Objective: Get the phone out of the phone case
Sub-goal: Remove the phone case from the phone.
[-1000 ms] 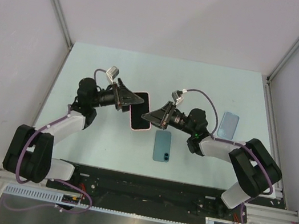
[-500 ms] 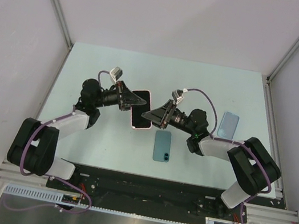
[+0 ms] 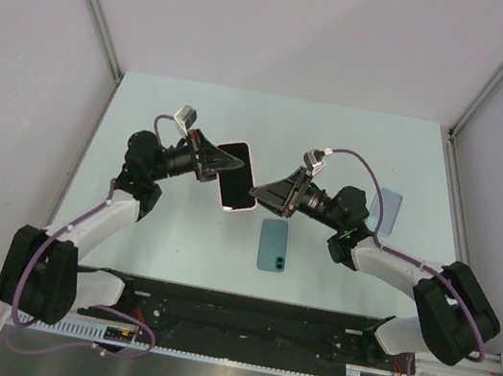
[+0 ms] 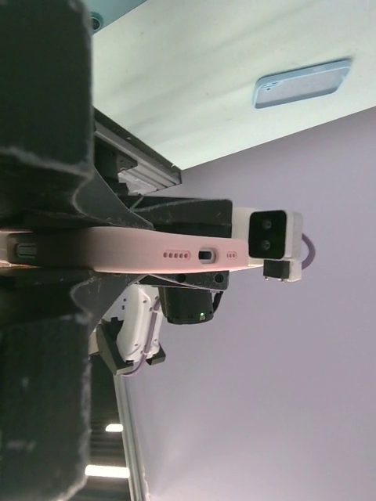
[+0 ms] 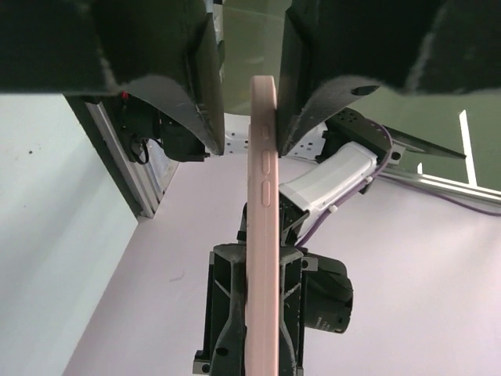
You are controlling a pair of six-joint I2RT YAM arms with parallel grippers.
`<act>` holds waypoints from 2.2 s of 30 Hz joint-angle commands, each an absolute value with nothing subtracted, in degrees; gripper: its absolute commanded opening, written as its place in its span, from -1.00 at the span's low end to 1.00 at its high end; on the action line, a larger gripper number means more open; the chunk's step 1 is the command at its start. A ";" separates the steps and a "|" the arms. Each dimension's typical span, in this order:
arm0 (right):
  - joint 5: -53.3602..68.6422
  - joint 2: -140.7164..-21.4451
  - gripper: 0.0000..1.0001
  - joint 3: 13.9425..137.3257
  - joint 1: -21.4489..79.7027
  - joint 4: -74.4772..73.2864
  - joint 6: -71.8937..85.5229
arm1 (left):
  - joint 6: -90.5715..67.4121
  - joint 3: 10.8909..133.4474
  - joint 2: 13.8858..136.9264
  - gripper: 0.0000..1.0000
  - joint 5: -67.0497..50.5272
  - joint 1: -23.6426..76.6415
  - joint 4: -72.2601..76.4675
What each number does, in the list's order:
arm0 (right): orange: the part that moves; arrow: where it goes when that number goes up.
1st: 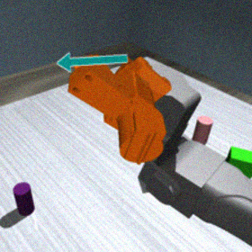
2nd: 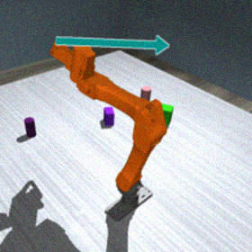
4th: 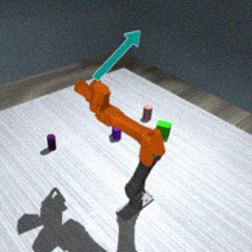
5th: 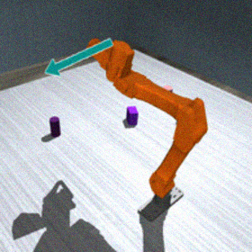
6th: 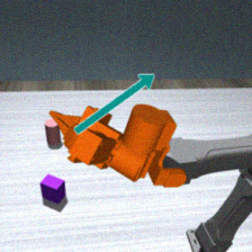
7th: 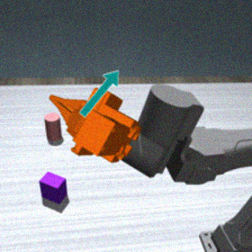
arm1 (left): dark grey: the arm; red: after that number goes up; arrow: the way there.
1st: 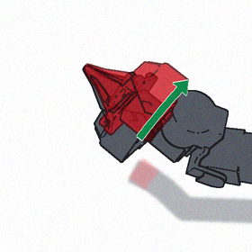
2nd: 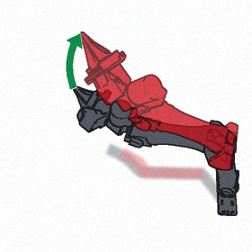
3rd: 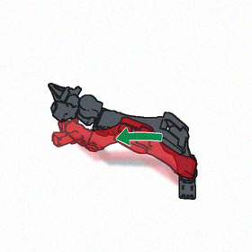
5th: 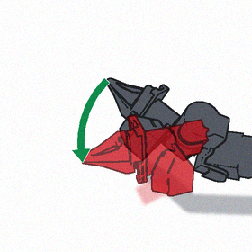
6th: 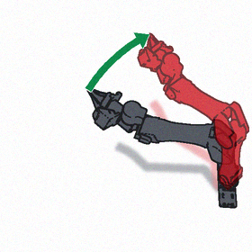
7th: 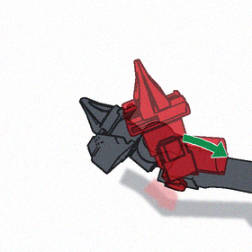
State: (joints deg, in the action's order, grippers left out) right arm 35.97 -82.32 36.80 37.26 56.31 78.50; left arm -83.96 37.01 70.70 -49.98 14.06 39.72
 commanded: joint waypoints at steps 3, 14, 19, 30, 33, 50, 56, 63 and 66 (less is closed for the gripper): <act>34.10 -77.35 -0.42 36.30 37.18 50.18 77.08 | -82.18 42.36 64.51 -1.00 -45.09 12.92 35.34; 34.02 -76.11 -0.24 36.30 39.46 50.62 76.20 | -80.42 44.21 63.46 -1.00 -43.33 12.57 32.34; 33.23 -76.11 -0.65 36.30 39.46 51.76 76.46 | -80.42 44.56 63.28 -1.00 -43.16 12.57 31.99; 35.68 -83.04 -1.00 36.12 36.57 83.90 79.00 | -97.44 38.59 63.55 -1.00 -42.63 12.57 51.66; 36.56 -88.94 -1.00 37.18 35.51 91.76 83.50 | -100.62 38.32 62.23 -1.00 -41.66 12.57 55.28; 24.00 -94.22 -1.00 46.84 44.11 91.93 98.43 | -104.85 44.56 55.64 -0.99 -36.39 12.66 58.71; 20.66 -96.94 -1.00 48.78 45.53 91.93 101.69 | -106.34 44.12 55.11 -1.00 -35.69 12.74 61.25; 20.22 -100.02 -1.00 49.48 47.46 91.93 102.30 | -106.96 45.35 55.02 -1.00 -35.16 12.66 61.61; 20.13 -100.98 -1.00 49.57 48.08 91.93 102.39 | -107.40 46.14 54.76 -0.99 -35.07 12.66 61.96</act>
State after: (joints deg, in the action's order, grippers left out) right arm 19.92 -95.55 49.69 45.41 86.72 103.09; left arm -99.02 39.77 58.28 -31.94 9.80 49.60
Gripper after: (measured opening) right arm 0.054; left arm 0.184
